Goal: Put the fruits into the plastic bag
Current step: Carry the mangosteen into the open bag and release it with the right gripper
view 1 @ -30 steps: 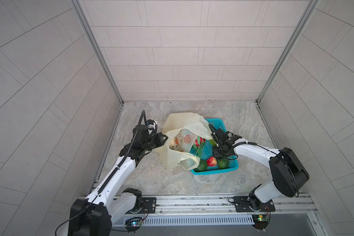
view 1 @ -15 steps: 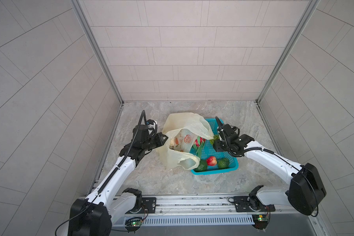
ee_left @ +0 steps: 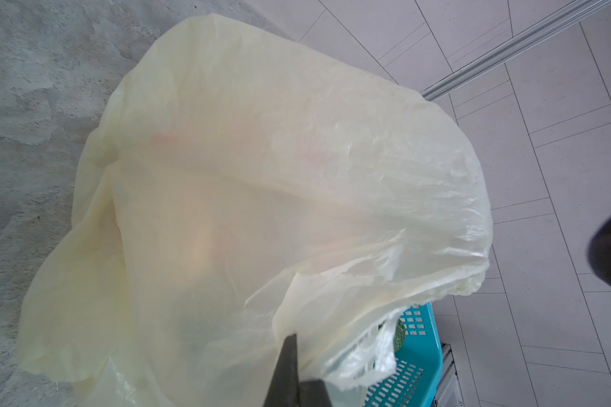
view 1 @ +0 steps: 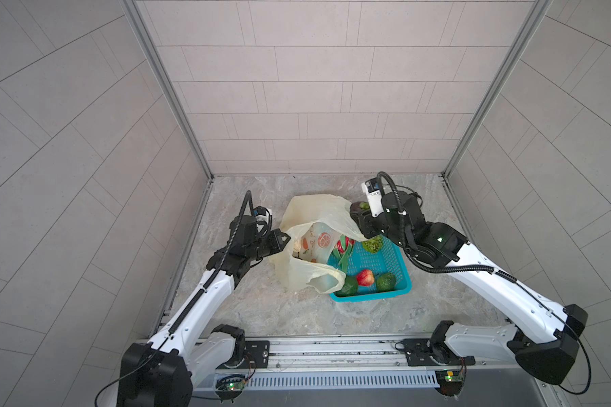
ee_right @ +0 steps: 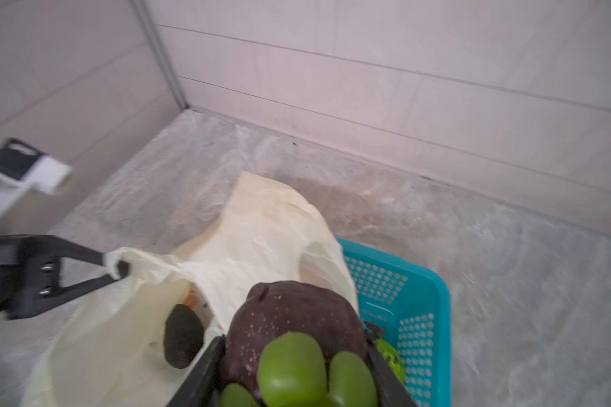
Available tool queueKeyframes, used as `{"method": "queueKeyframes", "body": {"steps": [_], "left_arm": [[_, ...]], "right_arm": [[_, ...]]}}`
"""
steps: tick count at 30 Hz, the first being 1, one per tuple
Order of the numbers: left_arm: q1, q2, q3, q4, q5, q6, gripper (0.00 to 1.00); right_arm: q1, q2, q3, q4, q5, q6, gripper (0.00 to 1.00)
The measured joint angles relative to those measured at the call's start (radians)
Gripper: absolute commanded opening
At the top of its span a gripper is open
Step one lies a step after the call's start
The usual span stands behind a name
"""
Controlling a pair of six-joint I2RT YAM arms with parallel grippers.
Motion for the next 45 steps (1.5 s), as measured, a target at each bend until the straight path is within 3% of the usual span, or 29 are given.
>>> {"method": "queueKeyframes", "body": {"steps": [5,12,35,42,45], "left_arm": [[0.0,0.0,0.016,-0.028,-0.027,0.0,0.0],[-0.001,-0.036,0.113,-0.135,-0.124,0.035,0.0],[-0.021,-0.078,0.072,-0.191,-0.203,0.031,0.0],[-0.021,-0.077,0.082,-0.22,-0.269,0.021,0.0],[-0.024,-0.074,0.107,-0.246,-0.281,0.041,0.0]], "right_arm": [[0.13,0.146,0.061,0.038,-0.146,-0.039,0.33],[0.146,0.366,0.041,0.047,-0.264,-0.009,0.33],[0.086,0.707,0.243,-0.082,-0.271,0.058,0.38],[0.05,0.787,0.359,-0.198,-0.273,0.058,0.46],[0.043,0.802,0.389,-0.215,-0.274,0.068,0.55]]}}
